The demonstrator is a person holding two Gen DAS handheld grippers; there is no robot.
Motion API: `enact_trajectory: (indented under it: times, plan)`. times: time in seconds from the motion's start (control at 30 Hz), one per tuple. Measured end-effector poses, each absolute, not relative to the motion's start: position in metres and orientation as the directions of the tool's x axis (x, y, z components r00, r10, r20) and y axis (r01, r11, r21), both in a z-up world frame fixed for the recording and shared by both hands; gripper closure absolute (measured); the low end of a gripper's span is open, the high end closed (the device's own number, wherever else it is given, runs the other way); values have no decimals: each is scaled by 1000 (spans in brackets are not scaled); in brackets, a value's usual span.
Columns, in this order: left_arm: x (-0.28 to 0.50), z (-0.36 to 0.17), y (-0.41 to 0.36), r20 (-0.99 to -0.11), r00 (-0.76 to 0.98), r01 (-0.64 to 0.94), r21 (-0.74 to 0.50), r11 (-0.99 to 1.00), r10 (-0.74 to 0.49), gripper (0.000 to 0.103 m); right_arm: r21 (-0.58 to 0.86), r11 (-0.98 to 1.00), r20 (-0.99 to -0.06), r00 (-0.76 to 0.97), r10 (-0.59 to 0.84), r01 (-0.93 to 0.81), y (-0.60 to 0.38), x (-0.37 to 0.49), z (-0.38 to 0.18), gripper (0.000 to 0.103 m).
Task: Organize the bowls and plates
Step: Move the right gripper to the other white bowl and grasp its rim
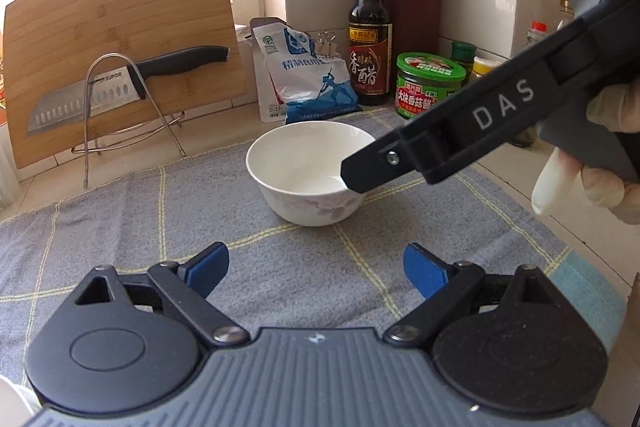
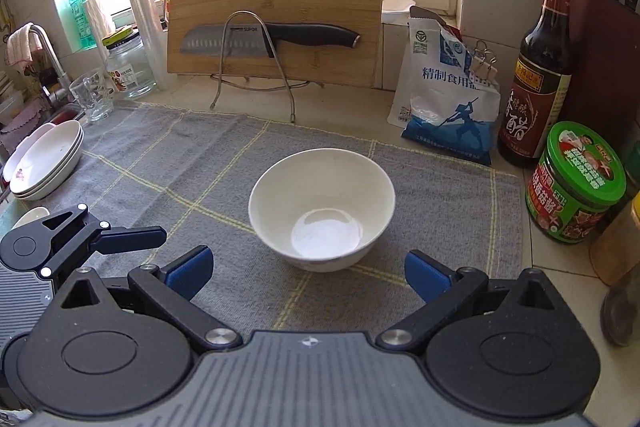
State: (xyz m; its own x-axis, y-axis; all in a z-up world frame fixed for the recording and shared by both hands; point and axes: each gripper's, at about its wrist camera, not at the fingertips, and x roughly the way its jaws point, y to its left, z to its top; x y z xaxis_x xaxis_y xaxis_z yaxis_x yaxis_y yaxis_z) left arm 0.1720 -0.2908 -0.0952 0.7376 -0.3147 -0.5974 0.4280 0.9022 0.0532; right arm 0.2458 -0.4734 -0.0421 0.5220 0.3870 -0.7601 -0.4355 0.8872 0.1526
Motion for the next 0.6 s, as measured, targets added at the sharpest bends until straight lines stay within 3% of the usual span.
enact_trajectory:
  times: [0.33,0.6]
  plan:
    - [218,-109,-317,-597,762,373,91,923,-249,9,213,862,-757,481,443,-460,-476,300,-66,2]
    - [232,-113,-327,-585,764,393,90,915,-270,9,259,850,-769,435,469,-458,-475,327,-81,15]
